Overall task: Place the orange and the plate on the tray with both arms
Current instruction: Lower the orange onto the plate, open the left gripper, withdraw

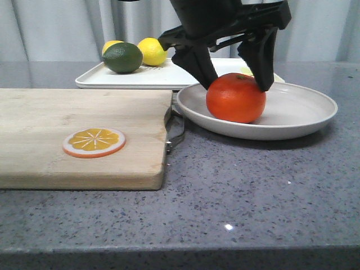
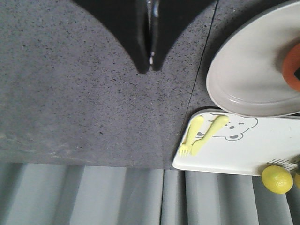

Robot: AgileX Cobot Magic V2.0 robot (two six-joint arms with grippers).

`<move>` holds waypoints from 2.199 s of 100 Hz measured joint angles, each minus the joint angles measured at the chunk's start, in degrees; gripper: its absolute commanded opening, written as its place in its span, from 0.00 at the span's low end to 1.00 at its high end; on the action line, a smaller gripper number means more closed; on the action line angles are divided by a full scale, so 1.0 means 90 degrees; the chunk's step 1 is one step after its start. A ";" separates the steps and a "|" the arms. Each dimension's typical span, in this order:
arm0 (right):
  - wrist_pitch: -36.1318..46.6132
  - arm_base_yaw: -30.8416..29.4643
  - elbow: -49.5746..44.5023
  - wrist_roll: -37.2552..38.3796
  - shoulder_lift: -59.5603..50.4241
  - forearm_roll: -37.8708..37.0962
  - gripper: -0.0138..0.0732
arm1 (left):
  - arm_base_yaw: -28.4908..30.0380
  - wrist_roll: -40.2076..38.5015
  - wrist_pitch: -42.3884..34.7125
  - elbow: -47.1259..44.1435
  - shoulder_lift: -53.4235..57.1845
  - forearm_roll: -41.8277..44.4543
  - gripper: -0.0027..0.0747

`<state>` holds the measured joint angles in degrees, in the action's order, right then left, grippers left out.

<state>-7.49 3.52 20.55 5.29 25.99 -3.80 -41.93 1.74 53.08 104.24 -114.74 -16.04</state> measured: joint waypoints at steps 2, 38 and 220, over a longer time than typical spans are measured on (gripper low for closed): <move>0.0000 0.0000 0.0000 0.0000 0.0000 0.0000 0.08 | 0.0000 0.0000 0.0000 0.0000 0.0000 0.0000 0.74; 0.0099 0.0000 0.0000 0.0000 0.0000 0.0000 0.08 | 0.0131 0.0000 0.0010 0.0000 0.1132 0.0029 0.73; -0.3365 0.0168 0.2486 0.0000 0.2433 0.0340 0.57 | 0.0580 0.0000 -0.3016 -0.7471 0.8554 0.0459 0.01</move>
<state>-37.78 5.03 42.93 5.29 47.88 -0.73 -36.71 1.74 25.94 37.00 -37.75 -11.91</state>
